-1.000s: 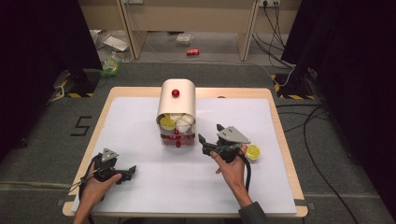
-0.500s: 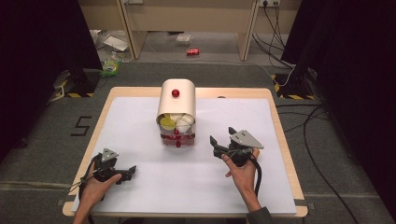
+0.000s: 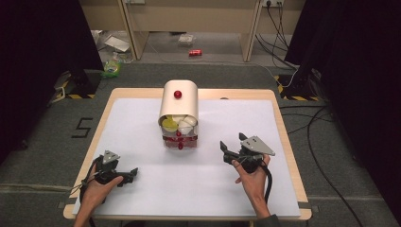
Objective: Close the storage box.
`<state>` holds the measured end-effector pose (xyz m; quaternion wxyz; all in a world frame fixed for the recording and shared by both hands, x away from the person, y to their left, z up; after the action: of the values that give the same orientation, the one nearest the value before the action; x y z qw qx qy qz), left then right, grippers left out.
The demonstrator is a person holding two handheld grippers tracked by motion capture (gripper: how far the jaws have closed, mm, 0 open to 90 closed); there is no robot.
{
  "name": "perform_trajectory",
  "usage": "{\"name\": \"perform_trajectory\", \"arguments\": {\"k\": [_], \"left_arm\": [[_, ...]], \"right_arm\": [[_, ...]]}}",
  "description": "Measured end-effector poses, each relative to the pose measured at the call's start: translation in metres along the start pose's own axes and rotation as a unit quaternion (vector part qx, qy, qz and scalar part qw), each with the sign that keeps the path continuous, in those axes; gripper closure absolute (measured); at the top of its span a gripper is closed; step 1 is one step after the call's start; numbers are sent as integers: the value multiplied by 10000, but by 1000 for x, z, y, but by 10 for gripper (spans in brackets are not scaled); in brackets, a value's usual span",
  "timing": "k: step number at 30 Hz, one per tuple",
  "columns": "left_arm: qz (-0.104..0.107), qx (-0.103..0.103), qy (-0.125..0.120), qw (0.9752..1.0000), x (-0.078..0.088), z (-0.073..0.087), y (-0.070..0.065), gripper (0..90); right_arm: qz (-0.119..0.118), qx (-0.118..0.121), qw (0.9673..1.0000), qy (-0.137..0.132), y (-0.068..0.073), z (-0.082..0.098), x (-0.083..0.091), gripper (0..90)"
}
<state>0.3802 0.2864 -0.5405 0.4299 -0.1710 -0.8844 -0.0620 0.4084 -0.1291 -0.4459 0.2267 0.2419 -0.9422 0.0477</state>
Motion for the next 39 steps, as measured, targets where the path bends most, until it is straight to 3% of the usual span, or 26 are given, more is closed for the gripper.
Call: {"name": "perform_trajectory", "arguments": {"k": [15,39], "left_arm": [[-2,-3,-2,10000,0,0,0,0],[-4,-5,-2,10000,0,0,0,0]], "right_arm": [[191,-66,9998,78,-16,16,19,228],[301,-198,9991,227,-31,44,40,200]]}}
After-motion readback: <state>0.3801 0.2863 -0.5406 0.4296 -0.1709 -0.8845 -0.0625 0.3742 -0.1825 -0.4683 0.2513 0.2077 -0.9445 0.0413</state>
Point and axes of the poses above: each handheld gripper's, and its own axes: x roughly backward along the jaws, z roughly out of its underside, y roughly to its left, the point moved 5 cm from there along -x, roughly forward along the jaws, and after that the axes turned 8 degrees about y, right-handed, at the moved point
